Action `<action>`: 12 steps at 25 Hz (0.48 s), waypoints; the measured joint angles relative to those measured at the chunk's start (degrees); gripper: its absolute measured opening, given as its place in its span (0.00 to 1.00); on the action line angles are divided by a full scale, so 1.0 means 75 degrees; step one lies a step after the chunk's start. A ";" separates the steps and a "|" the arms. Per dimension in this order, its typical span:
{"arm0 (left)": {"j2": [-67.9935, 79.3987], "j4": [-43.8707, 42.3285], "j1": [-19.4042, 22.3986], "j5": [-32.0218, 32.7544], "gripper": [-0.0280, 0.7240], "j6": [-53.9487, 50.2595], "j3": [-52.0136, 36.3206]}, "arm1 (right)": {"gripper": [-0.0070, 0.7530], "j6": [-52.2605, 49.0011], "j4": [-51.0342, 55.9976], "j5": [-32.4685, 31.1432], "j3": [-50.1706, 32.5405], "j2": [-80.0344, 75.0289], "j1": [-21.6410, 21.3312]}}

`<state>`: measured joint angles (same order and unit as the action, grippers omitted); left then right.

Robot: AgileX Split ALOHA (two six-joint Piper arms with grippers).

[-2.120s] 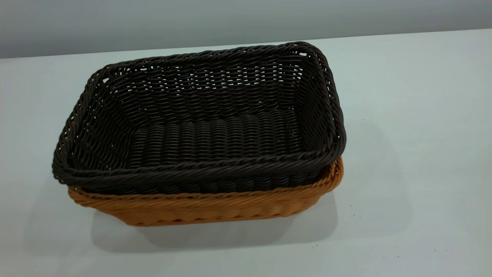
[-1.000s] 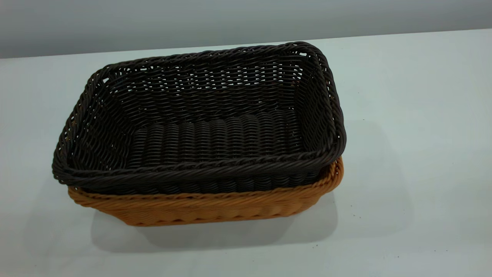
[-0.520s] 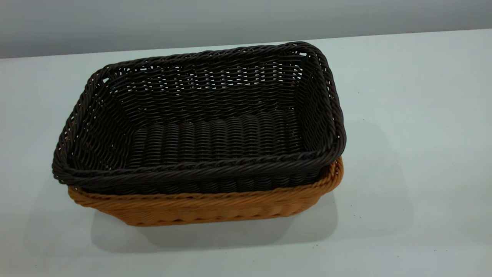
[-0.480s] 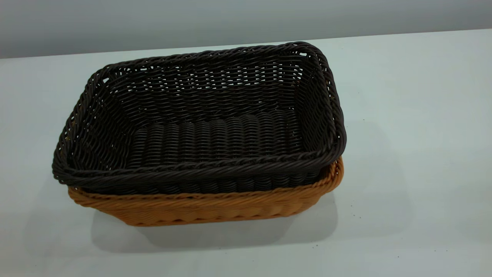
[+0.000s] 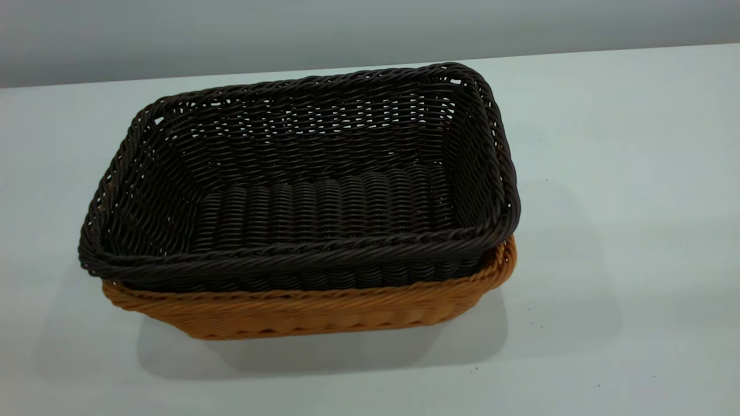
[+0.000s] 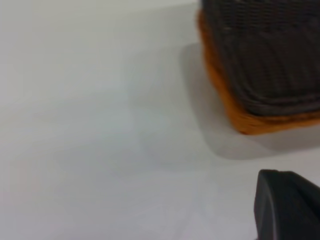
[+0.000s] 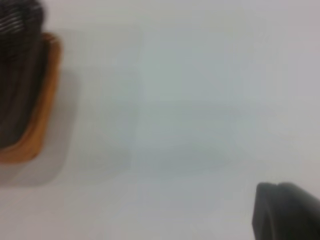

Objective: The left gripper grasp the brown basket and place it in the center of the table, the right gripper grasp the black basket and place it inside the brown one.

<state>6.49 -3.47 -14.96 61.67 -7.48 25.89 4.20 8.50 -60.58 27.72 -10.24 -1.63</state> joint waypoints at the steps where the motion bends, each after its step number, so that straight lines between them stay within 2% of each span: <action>1: 0.0000 0.0000 0.0212 0.0000 0.04 0.0000 0.0000 | 0.01 0.0000 0.0000 0.0006 0.0000 0.0000 -0.0242; 5: 0.0000 0.0000 0.1079 0.0000 0.04 0.0000 0.0000 | 0.01 0.0000 0.0000 0.0006 0.0000 0.0000 -0.0708; 9: 0.0000 0.0000 0.1752 0.0000 0.04 0.0000 0.0000 | 0.01 0.0000 0.0000 0.0006 0.0000 0.0000 -0.0780; 12: 0.0000 0.0000 0.2042 0.0000 0.04 0.0000 0.0000 | 0.01 0.0000 0.0009 0.0017 0.0000 0.0149 -0.0780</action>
<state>6.49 -3.47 0.35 61.67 -7.48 25.89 4.20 8.56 -60.45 27.72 -9.13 -7.48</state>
